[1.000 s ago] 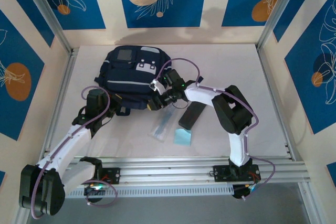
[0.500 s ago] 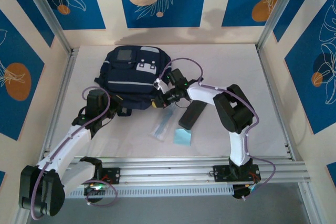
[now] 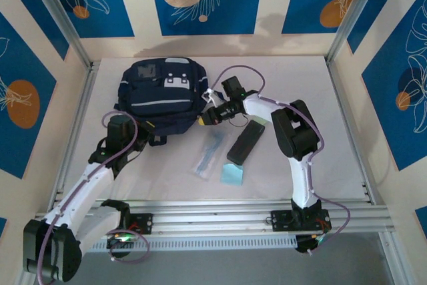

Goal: Pack the student bag
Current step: Zip the student bag at the top-center of the table.

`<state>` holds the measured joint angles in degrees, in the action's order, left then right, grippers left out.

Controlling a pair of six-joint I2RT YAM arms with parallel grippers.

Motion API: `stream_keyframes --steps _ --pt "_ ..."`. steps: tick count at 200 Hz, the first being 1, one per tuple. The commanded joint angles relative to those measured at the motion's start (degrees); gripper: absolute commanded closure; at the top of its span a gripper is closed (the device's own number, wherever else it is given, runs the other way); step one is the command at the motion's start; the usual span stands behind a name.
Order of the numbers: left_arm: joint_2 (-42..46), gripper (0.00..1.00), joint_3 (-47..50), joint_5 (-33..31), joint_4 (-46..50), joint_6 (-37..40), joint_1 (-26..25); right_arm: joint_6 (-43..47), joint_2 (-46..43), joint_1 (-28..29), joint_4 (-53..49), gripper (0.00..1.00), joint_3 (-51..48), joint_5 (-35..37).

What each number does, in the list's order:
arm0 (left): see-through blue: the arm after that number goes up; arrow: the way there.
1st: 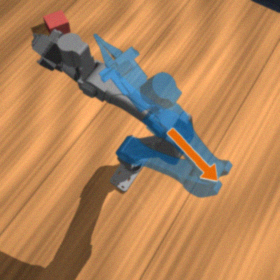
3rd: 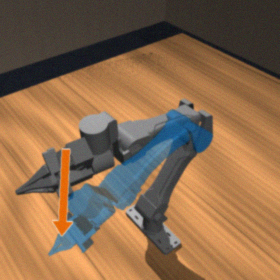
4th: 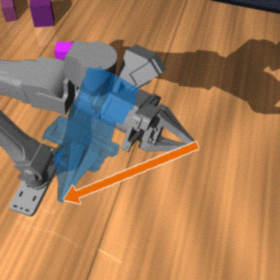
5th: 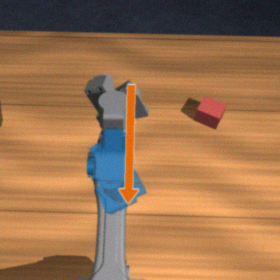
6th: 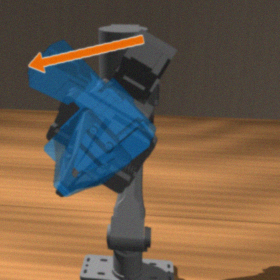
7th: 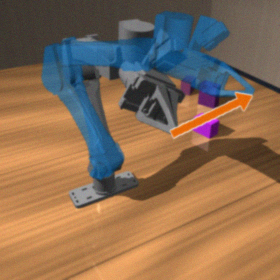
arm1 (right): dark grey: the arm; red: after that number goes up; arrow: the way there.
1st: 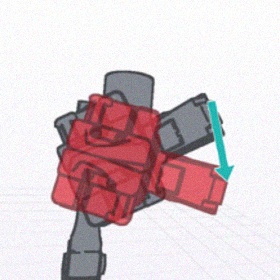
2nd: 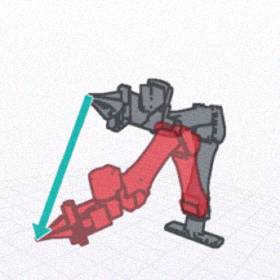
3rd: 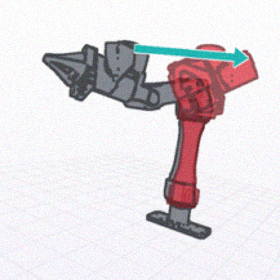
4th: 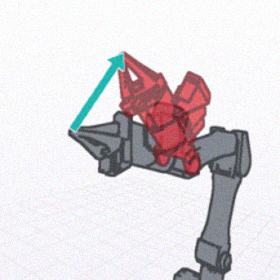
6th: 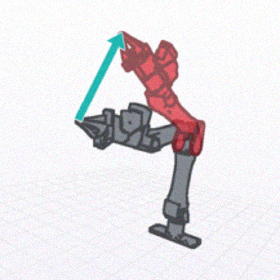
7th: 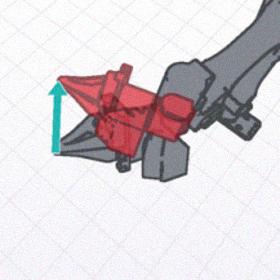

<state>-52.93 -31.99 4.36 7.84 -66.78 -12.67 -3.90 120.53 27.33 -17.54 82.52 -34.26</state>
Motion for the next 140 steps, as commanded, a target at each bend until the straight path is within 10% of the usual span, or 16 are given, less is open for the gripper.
stream_keyframes --steps 1,74,140 --pt "0.8 1.0 -2.6 -4.4 -1.7 3.3 1.9 3.4 -2.6 -0.2 -8.6 1.0 -3.3 4.5" --pt "1.0 1.0 -2.9 -2.8 -0.8 5.4 3.8 3.9 2.4 -4.2 -13.0 1.0 4.2 22.1" --pt "5.8 1.0 -2.1 -2.5 4.9 5.7 4.5 -4.0 17.4 -13.0 -21.6 1.0 35.4 27.5"
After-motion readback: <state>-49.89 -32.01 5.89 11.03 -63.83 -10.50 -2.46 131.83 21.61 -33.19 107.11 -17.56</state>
